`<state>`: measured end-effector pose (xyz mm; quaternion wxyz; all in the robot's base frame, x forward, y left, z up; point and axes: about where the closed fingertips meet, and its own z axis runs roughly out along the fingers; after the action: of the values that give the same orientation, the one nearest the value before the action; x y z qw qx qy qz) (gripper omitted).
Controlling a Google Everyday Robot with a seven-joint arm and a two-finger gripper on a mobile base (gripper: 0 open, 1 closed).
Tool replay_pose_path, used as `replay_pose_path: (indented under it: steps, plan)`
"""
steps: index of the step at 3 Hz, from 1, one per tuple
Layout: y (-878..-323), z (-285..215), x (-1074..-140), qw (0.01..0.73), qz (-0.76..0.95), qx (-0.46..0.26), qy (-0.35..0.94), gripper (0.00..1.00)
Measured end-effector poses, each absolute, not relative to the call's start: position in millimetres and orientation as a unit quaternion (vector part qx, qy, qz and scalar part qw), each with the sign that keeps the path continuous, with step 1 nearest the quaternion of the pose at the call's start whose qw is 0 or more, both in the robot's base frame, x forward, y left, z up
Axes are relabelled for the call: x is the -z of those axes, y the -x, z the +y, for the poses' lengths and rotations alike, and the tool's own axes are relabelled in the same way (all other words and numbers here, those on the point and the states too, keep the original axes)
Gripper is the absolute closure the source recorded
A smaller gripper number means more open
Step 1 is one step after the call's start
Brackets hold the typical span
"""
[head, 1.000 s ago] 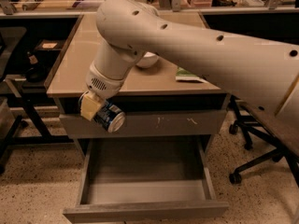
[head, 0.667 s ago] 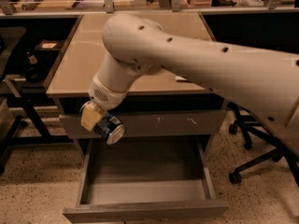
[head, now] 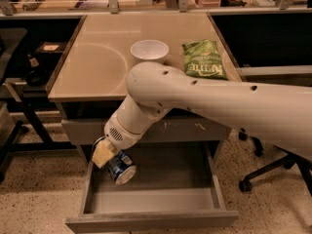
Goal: Place pepsi can into middle drawer
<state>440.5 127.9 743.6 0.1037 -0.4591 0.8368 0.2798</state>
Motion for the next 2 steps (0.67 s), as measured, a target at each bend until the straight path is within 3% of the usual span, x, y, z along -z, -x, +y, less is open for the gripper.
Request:
replay_pose_path:
  steps: [2]
  plan:
    - [-437,118,-702,0.09,0.852,-0.281,0.432,1.0]
